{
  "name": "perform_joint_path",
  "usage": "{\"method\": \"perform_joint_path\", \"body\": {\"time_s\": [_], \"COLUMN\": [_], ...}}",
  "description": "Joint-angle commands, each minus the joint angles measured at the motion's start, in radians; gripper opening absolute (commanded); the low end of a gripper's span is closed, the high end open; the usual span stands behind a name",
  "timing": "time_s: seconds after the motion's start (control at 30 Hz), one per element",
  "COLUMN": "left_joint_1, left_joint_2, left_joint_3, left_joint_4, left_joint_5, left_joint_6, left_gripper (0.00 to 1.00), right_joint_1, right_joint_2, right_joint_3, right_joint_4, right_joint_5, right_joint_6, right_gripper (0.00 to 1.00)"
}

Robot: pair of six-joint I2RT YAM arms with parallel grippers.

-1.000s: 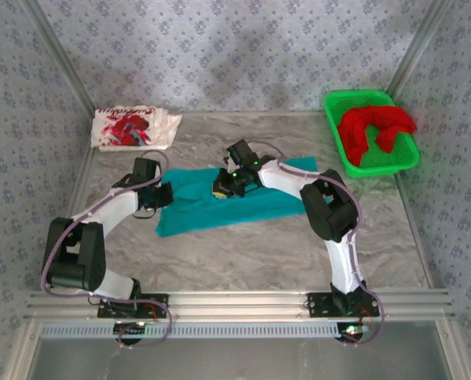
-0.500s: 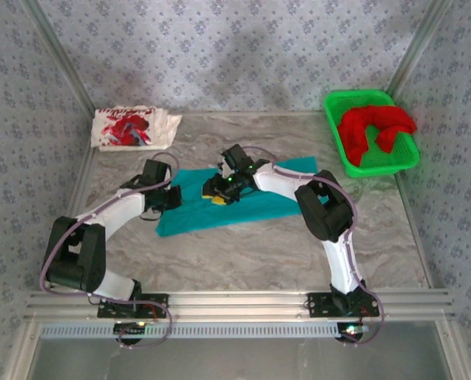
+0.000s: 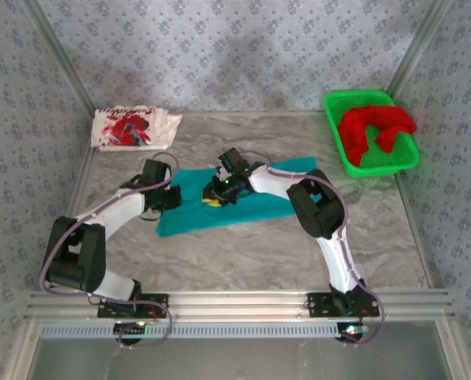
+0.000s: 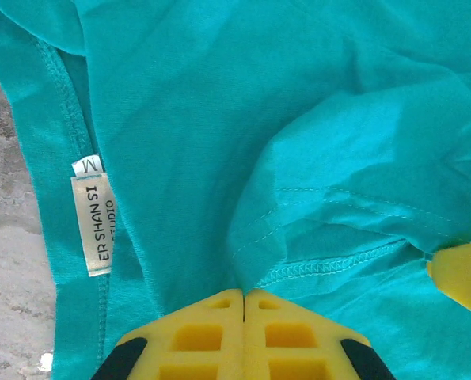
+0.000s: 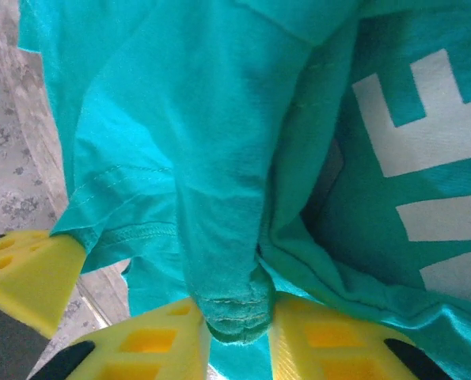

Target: Fold and stack the t-shirts

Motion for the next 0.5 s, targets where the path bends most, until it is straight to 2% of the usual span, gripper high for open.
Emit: {"method": "perform_joint_path", "body": {"time_s": [0.0, 0.1, 0.27, 0.47], "left_joint_1": [-0.01, -0.01, -0.01, -0.01], "left_joint_2": [-0.013, -0.01, -0.011, -0.04], "left_joint_3": [0.009, 0.006, 0.004, 0.001], "left_joint_4": [-0.005, 0.0, -0.011, -0.032], "left_joint_5": [-0.01, -0.009, -0.029, -0.08], "left_joint_6": [0.001, -0.001, 0.004, 0.023], "left_gripper": [0.0, 0.0, 0.0, 0.0], "right_joint_1": [0.004, 0.001, -0.008, -0.029], "right_joint_2": [0.008, 0.0, -0.027, -0.072], "right_joint_3": [0.024, 0.019, 0.016, -0.008], "right_joint_4": [0.007, 0.006, -0.02, -0.028], "right_joint_5": [-0.003, 0.001, 0.011, 0.009], "right_joint_6": [0.006, 0.005, -0.011, -0.026], "right_gripper": [0.15, 0.12, 0.0, 0.0]}}
